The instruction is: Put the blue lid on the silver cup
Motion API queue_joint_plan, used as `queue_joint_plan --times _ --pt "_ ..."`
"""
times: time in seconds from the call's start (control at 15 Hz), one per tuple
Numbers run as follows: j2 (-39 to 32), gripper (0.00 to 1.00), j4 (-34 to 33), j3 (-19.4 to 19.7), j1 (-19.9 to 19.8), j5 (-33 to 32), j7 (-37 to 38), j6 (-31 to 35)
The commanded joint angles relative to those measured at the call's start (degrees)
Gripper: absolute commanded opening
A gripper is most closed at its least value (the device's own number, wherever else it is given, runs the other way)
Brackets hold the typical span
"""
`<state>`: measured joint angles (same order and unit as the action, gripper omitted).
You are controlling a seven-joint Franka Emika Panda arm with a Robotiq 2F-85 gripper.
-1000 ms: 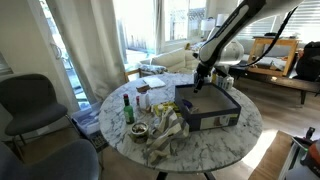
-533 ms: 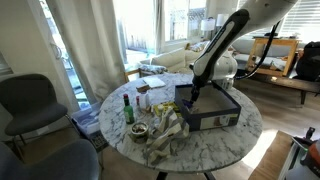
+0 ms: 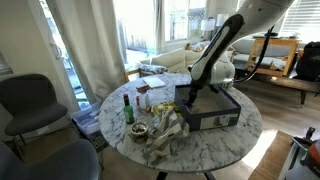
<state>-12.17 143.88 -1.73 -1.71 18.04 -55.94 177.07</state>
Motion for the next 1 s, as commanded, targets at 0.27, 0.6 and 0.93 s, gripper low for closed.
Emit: queue_joint_plan --times 0.27,0.6,0.93 --pt "-9.39 0.93 -3.55 3.56 3.78 0.31 2.51 10.82" --pt "-11.93 0.42 -4.75 8.56 5.39 -14.88 15.74 13.08" --pt "-12.96 0.35 -6.09 12.05 7.14 -22.70 23.53 9.86"
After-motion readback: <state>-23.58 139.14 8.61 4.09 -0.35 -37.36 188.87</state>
